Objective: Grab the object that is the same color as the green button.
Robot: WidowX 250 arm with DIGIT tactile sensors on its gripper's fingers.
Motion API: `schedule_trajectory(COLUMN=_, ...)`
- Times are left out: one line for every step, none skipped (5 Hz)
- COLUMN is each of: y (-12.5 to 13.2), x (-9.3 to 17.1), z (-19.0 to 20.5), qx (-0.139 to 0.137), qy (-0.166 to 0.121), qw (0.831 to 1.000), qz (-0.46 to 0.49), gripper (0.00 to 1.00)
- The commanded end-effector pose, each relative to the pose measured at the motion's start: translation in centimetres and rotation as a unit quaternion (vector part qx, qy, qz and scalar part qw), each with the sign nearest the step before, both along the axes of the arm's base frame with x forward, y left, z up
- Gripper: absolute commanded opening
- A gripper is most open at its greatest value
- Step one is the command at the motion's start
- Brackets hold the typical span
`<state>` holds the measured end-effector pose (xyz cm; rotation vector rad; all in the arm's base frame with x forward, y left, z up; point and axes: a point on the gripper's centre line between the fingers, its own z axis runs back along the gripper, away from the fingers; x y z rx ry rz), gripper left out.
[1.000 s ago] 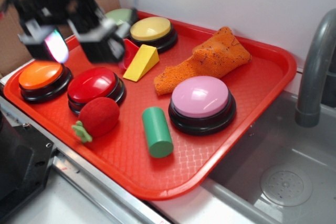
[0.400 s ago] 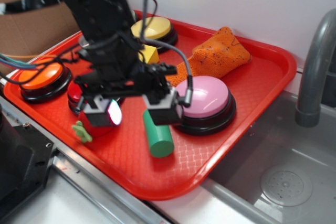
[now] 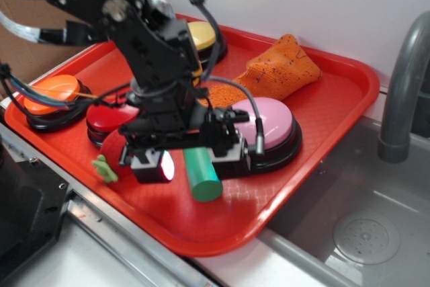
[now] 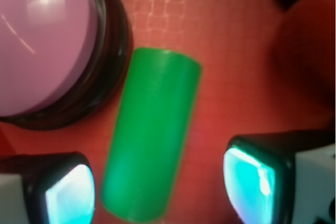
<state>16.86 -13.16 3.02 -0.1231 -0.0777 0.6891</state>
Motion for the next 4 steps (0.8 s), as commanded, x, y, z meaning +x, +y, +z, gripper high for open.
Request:
schedule_trajectory(y=0.1, x=0.8, z=-0.9, qx=0.008, qy=-0.004, qw=1.000, qz=0.015, gripper=0.00)
schedule_trajectory(y=0.0, x=0.8, z=-0.8, qx=0.012, qy=-0.005, qw=1.000, qz=-0.006, gripper=0.00)
schedule_trajectory(y=0.8, x=1.1, z=1.0, qx=0.011, qy=-0.008, qw=0.999, qz=-0.049, gripper=0.00)
schedule_trajectory(y=3.3, x=1.9, z=4.1, qx=0.005, qy=0.016, qw=0.996, qz=-0.089, gripper=0.00)
